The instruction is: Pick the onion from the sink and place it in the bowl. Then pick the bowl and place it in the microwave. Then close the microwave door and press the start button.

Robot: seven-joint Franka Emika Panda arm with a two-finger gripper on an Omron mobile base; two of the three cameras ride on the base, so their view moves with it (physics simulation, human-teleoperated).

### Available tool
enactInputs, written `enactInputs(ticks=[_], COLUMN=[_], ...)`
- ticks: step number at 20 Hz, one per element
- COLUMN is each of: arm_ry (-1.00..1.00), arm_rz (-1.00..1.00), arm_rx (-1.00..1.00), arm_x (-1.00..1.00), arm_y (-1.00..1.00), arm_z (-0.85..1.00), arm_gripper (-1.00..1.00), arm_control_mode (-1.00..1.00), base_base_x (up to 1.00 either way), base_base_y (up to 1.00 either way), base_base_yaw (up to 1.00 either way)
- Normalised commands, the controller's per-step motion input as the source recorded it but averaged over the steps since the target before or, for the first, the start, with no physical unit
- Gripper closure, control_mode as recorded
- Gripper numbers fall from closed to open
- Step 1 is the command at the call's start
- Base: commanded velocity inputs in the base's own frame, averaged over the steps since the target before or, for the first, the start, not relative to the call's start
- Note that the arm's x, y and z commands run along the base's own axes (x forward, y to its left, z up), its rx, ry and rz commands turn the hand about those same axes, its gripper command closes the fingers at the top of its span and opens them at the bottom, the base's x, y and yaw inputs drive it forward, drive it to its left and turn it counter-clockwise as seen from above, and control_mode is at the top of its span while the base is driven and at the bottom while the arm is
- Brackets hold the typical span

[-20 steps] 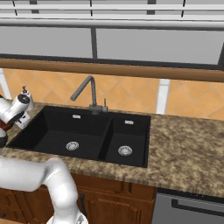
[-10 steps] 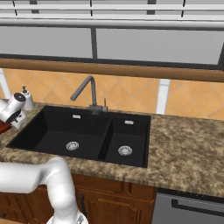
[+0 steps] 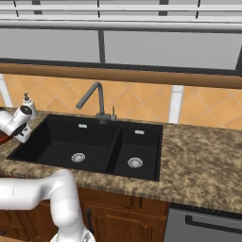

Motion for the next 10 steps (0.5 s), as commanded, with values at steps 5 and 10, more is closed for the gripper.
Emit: enactInputs(ticks=[5,10], arm_ry=[0.00,0.00], arm_rz=[0.04,0.06], arm_rx=[0.00,0.00], arm_x=[0.22,0.05], arm_y=[0.22,0.36], arm_z=[-0.22,-0.31], arm_gripper=[-1.00,1.00], arm_control_mode=[-1.00,-1.00], base_base_x=[0.00,0.00], base_base_y=[0.00,0.00], base_base_yaw=[0.00,0.00])
